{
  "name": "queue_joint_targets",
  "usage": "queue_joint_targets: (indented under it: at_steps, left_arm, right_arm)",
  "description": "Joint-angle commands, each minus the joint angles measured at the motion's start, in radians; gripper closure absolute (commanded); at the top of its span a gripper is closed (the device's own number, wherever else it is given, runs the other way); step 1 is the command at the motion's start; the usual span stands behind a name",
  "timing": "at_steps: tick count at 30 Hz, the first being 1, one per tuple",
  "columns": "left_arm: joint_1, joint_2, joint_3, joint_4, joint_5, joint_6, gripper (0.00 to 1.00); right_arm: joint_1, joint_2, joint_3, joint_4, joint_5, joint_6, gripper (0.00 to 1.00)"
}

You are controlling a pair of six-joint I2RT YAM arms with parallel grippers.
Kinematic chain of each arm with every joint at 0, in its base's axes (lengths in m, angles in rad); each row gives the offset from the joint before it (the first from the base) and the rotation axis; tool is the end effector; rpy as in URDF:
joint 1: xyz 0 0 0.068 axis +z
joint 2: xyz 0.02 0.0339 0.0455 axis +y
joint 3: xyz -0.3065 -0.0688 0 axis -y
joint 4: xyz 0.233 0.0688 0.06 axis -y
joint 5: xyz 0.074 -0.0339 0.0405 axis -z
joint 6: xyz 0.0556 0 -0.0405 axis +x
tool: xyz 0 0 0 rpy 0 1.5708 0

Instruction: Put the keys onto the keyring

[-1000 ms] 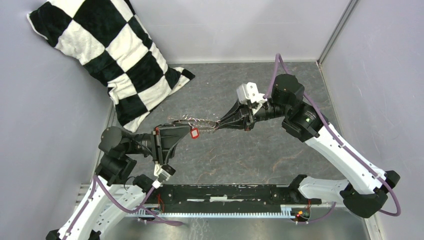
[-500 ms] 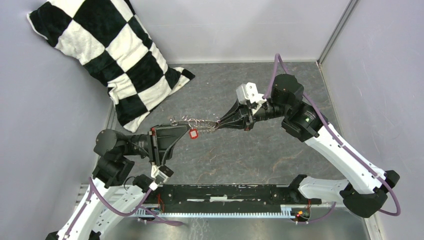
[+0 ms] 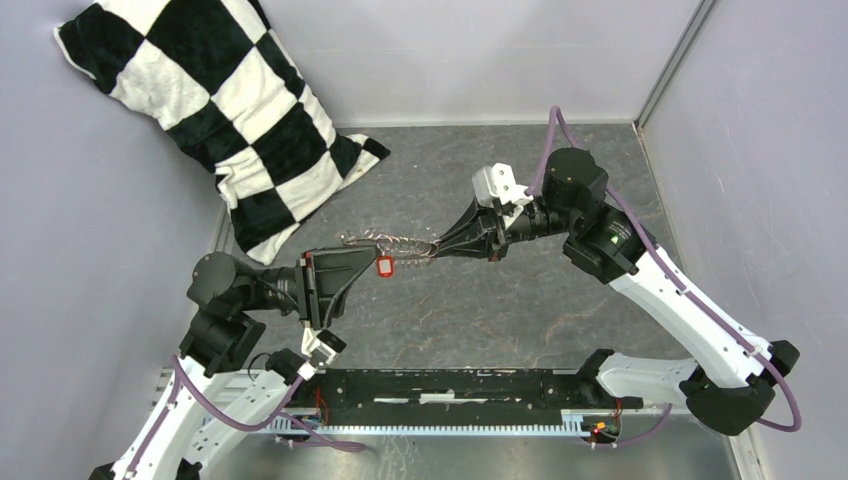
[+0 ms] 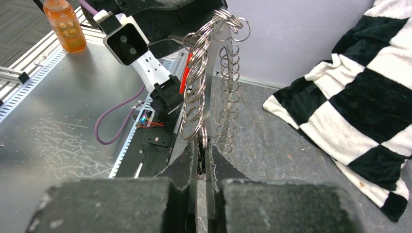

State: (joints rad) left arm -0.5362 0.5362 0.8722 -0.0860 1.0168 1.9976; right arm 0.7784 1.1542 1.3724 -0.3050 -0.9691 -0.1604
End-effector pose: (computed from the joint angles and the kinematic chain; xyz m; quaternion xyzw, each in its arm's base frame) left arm 0.0246 -0.0696 0.4291 0.6263 -0.2065 0.2380 0.7130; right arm 0.1213 0.1840 0.4937 -0.5758 0.4393 0.5089 0.4652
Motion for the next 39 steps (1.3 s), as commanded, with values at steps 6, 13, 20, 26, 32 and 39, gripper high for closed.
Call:
queue_joint_targets:
  at_steps: [6,13,20,26,32,39]
  left_arm:
    - [0.001,0.026,0.037,-0.035,-0.02,0.065,0.58]
    - [0.001,0.012,0.031,-0.008,-0.024,0.032,0.58]
    - [0.0,-0.002,0.039,-0.008,-0.018,-0.018,0.62]
    - [0.001,-0.014,0.045,-0.008,-0.009,-0.071,0.62]
    - [0.001,-0.007,0.041,-0.008,-0.014,-0.056,0.61]
    - [0.0,0.003,0.034,-0.008,-0.014,-0.037,0.61]
  right_arm:
    - [0.005,-0.028,-0.022,0.098,-0.051,0.042,0.99]
    - [0.005,-0.025,-0.022,0.088,-0.046,0.028,0.99]
    - [0.005,-0.022,-0.018,0.074,-0.039,0.019,0.99]
    - [0.004,-0.021,-0.019,0.066,-0.036,0.013,0.99]
    - [0.005,-0.021,-0.016,0.07,-0.042,0.019,0.99]
    - [0.004,-0.024,-0.024,0.096,-0.057,0.042,0.99]
